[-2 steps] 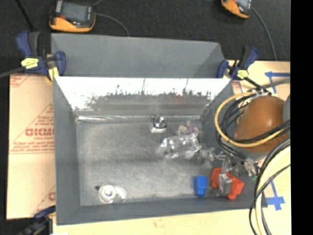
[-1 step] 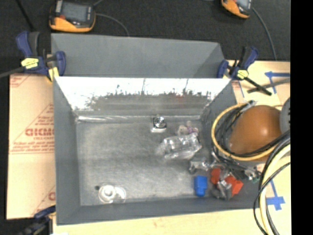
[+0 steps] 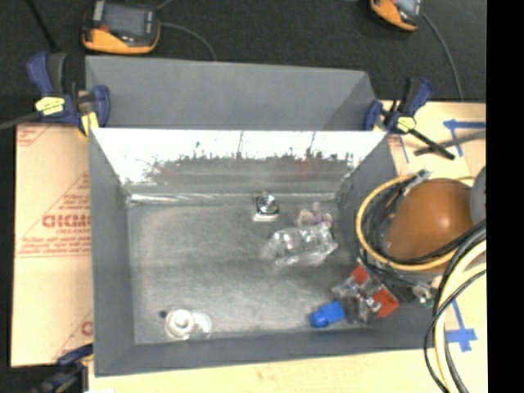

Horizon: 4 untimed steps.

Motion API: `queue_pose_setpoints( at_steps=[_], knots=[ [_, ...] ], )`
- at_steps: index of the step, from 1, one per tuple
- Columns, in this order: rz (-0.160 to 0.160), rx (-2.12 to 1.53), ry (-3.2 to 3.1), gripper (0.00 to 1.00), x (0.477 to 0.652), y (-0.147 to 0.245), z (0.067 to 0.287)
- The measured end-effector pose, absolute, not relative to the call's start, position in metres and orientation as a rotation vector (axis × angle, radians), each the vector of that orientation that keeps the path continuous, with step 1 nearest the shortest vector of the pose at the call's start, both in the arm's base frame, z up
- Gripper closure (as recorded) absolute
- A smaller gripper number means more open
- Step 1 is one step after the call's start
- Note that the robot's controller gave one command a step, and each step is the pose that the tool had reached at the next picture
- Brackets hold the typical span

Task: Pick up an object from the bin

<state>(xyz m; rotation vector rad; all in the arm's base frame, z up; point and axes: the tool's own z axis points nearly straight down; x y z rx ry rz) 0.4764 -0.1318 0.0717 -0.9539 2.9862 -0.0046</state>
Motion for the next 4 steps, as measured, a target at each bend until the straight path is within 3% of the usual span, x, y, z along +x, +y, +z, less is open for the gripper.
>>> queue_pose_setpoints(
  at_steps=[1, 2, 3, 4],
  knots=[
    [-0.010, -0.954, 2.977, 0.00, 0.479, -0.132, 0.073],
    [-0.009, -1.022, 2.960, 0.00, 0.481, -0.104, 0.073],
    [-0.004, -1.024, 2.965, 1.00, 0.479, -0.105, 0.071],
    [-0.008, -1.089, 2.935, 1.00, 0.513, -0.078, 0.199]
  ],
)
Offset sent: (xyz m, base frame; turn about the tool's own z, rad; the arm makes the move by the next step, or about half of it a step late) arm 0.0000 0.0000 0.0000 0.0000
